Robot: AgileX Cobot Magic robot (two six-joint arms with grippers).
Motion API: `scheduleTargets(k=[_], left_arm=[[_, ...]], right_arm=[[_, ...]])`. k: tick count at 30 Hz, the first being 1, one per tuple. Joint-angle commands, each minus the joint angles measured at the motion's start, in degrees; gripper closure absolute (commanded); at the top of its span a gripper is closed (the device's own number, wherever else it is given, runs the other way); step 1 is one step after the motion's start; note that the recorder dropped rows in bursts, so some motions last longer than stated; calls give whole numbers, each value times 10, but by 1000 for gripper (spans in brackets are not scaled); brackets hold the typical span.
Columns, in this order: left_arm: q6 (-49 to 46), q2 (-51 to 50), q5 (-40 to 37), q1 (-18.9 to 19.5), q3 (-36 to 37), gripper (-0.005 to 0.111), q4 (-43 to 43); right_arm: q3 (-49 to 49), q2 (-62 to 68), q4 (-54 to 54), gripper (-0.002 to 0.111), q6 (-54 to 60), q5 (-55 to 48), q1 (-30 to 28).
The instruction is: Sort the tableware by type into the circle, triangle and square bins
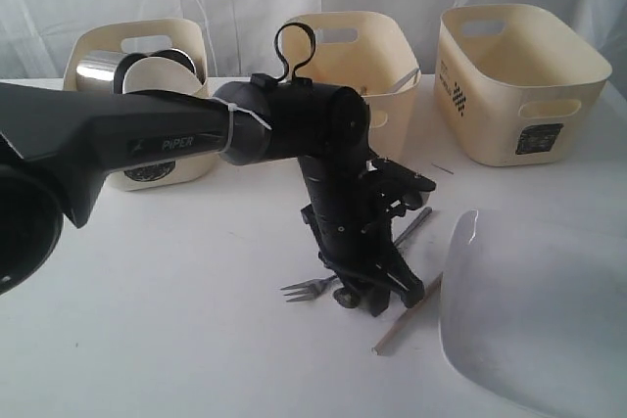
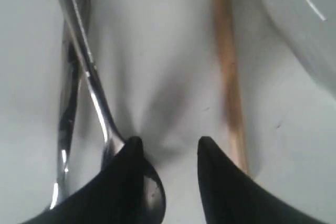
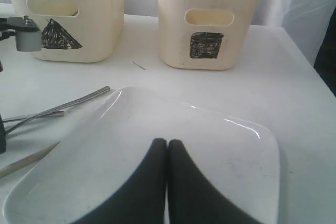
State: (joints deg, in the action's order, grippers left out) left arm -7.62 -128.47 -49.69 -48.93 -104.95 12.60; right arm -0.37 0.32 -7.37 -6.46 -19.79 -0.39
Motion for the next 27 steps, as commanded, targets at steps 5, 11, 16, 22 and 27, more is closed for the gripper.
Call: scheduleTargets(k=[5,11,16,22,27], left_arm=[[3,-1,-10,-28,5,67,15],[3,14,-12,-31,3,67,11],[4,41,-17,-31,3,67,-44],[32,52,-25,-31,3,67,-140],[32,51,-25,-31,3,67,-160]], right_arm=[[4,-3,1,108,2,1,-2],[4,-3,1,108,2,1,-2],[4,-3,1,108,2,1,-2],[4,-3,1,108,2,1,-2],[4,-3,1,108,2,1,-2]])
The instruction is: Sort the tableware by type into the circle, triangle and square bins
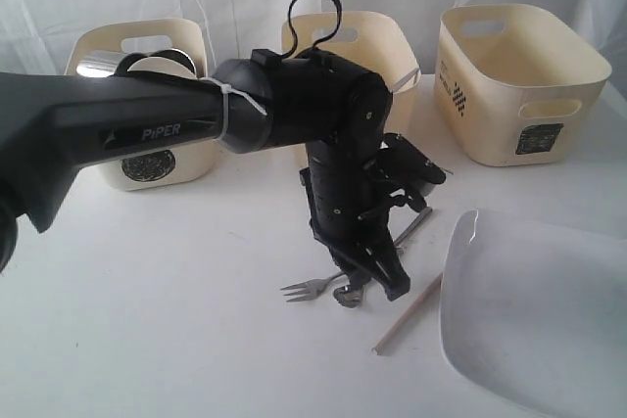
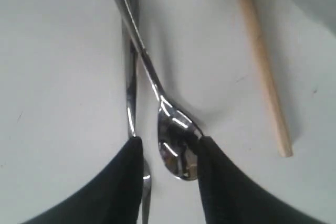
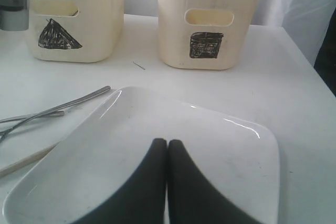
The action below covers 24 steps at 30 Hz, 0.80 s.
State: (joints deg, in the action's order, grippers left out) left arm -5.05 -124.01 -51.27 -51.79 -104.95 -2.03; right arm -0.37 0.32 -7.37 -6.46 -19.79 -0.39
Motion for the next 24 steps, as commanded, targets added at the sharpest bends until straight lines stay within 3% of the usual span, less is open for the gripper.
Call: scheduleTargets(k=[1,24], left_arm=[[6,6,-8,-3,3,67,-19],[36,-23,-3,-3,3,67,-8]], right_arm=[[4,-3,1,108,2,1,-2],[4,-3,1,108,2,1,-2]])
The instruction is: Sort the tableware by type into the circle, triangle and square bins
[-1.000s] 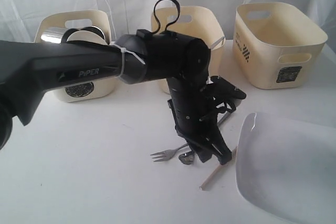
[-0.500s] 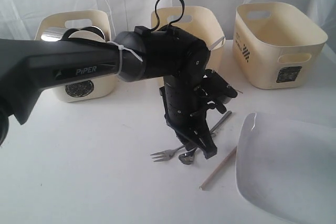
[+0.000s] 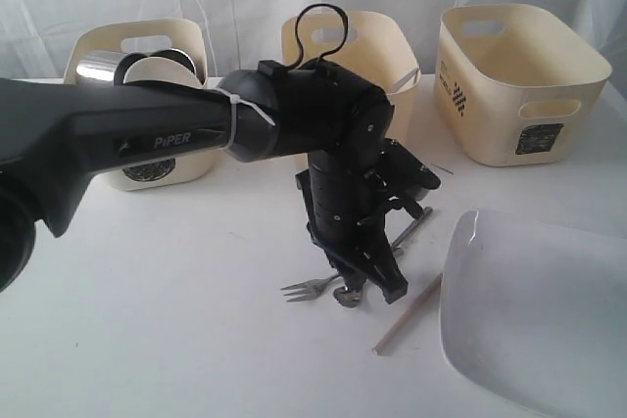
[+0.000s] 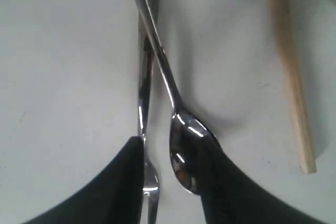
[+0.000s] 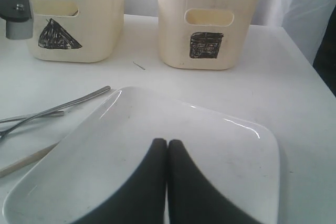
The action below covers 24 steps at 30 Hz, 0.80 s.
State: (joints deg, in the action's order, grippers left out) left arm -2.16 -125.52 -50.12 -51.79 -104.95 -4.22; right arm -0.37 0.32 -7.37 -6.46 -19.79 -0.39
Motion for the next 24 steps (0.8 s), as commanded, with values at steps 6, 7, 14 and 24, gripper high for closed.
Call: scheduleTargets(k=[6,7,14,24], left_arm=[[7,-19,-20,-3,3,67,28],[7,-19,-20,-3,3,67,29],[7,-20,-14,-3,3,67,47],[7,-20,-8,-3,3,67,102]], right_arm=[[4,-3,1,108,2,1,-2],[4,-3,1,108,2,1,-2],[4,-3,1,108,2,1,-2],[4,-3,1,108,2,1,-2]])
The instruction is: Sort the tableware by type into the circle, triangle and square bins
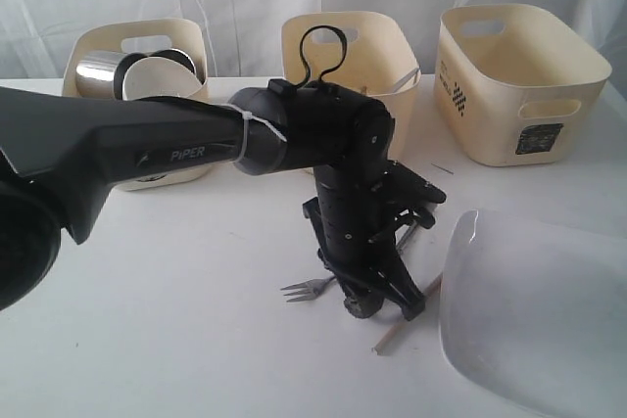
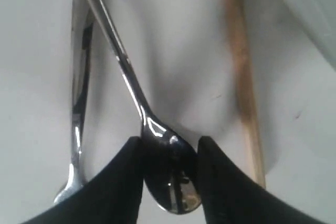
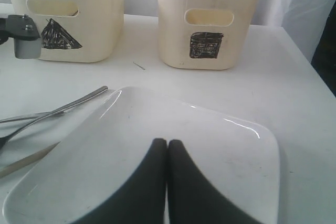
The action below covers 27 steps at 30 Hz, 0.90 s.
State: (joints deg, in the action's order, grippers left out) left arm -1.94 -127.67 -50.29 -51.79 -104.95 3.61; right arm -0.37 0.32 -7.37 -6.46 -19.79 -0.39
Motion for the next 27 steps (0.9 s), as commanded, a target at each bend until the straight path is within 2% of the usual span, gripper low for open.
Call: scheduleTargets(k=[1,10,19,27], left_arm=[[5,1,-6,-3,3,67,26],[-5,8,-13,-3,3,67,65],[-8,58,11,-3,2,67,-10],[2,62,41,-3,2,67,-26]], right_arm=[[4,-3,1,108,2,1,-2],[4,-3,1,108,2,1,-2],[4,-3,1,108,2,1,-2],[4,-3,1,108,2,1,-2]])
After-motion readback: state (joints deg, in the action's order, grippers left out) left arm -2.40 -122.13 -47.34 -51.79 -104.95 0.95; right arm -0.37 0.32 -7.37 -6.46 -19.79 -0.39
